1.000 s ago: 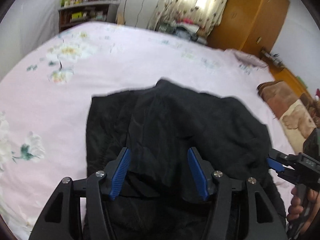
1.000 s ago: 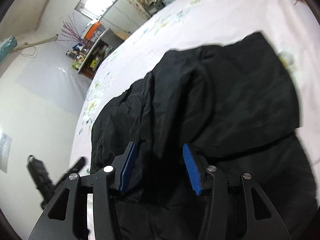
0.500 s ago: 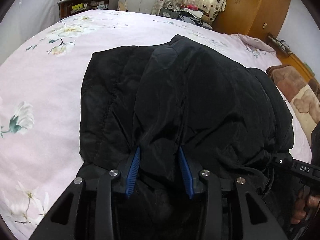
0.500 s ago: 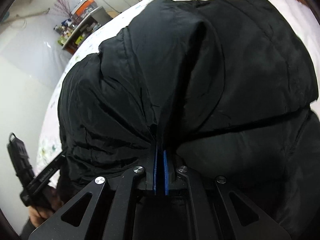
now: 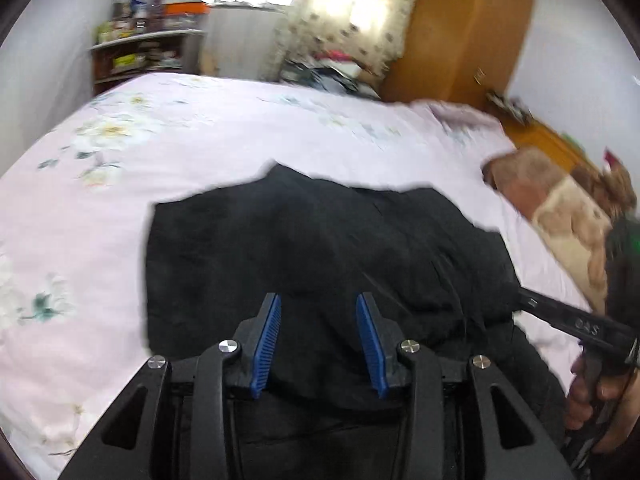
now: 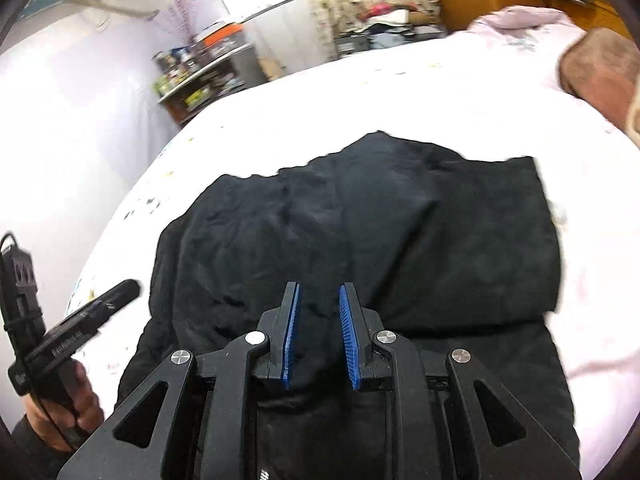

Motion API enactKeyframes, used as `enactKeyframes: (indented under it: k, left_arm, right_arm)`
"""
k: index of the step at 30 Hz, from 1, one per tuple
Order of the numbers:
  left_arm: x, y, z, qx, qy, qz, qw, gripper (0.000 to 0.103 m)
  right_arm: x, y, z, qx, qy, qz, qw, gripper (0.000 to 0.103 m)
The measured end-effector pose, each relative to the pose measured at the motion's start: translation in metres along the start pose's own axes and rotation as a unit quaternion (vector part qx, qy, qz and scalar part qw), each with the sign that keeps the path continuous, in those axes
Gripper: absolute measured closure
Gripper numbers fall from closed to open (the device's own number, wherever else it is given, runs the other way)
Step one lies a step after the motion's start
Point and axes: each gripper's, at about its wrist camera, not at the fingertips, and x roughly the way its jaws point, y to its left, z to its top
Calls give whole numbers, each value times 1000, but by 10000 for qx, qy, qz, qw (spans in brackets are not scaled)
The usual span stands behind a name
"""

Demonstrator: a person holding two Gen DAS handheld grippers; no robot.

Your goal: Fold large clothes

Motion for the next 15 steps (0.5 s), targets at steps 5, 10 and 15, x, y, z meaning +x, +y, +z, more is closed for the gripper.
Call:
enactKeyframes:
  k: [5,10,15]
  left_arm:
    - [53,8,-43,-226,731,-88,9970,61]
    - [62,3,-61,-105,654,137,9977,61]
    - [64,-2,-58,-53,669,208,9975,60]
  right_arm:
    - [64,-11,-33,-120,909,-236,9955,85]
    - [91,-15,-52,-263,935,-405,9944,92]
    - [100,-14,-48,-302,922,-404,9945,92]
